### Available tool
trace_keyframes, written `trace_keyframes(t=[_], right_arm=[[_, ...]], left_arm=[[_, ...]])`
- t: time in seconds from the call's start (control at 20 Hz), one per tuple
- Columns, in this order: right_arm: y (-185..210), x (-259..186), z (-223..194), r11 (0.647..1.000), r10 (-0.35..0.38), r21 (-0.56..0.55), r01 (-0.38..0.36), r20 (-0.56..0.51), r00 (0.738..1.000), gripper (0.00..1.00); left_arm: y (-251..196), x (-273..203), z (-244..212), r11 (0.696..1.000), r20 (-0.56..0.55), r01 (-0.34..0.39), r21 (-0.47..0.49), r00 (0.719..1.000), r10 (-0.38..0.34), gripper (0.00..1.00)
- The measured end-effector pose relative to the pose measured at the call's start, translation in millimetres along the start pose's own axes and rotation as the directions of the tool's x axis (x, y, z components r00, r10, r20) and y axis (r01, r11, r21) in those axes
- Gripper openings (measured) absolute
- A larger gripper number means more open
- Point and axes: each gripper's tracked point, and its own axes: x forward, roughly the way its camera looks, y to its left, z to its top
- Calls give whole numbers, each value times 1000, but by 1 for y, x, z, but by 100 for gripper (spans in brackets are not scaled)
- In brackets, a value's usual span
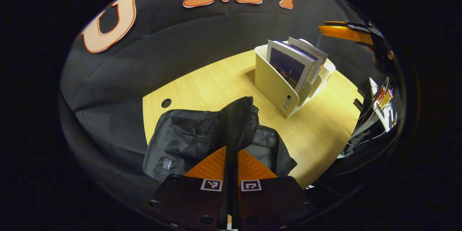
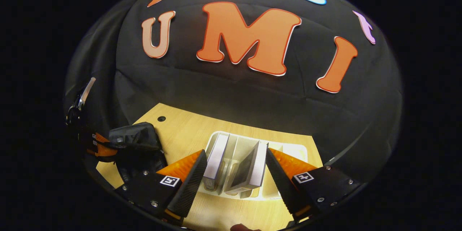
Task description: Open the schoolbag, grab two books from the bookshelf and put them into the schoolbag.
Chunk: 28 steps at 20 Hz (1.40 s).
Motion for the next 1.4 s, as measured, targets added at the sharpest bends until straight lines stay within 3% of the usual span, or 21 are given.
trace_keyframes(t=[0.15, 0.4, 0.75, 1.0, 1.2, 1.3, 1.35, 1.4], right_arm=[[21, 12, 2, 998, 57, 22, -55, -93, 994, 98], [35, 47, -11, 992, 111, 89, -90, -270, 956, 99], [44, 94, -44, 973, 188, 209, -94, -496, 848, 99], [39, 116, -70, 972, 179, 232, -41, -614, 769, 98], [47, 131, -83, 968, 185, 253, -10, -682, 708, 85], [47, 134, -89, 968, 171, 250, 17, -708, 685, 67], [46, 134, -92, 967, 164, 252, 33, -718, 677, 72], [45, 132, -94, 967, 154, 251, 50, -729, 667, 59]], left_arm=[[1, -6, 4, 1000, -2, 25, 19, 1000, -25, 5], [9, -16, 15, 996, -25, 34, 85, 999, -32, 5], [21, -18, 22, 987, -76, 98, 129, 993, -88, 5], [26, -18, 25, 983, -98, 130, 133, 988, -117, 5], [24, -14, 25, 983, -105, 137, 122, 987, -125, 5], [26, -14, 23, 983, -105, 140, 116, 986, -128, 5], [26, -14, 22, 983, -106, 144, 113, 985, -132, 5], [26, -13, 22, 983, -107, 147, 111, 985, -135, 5]])
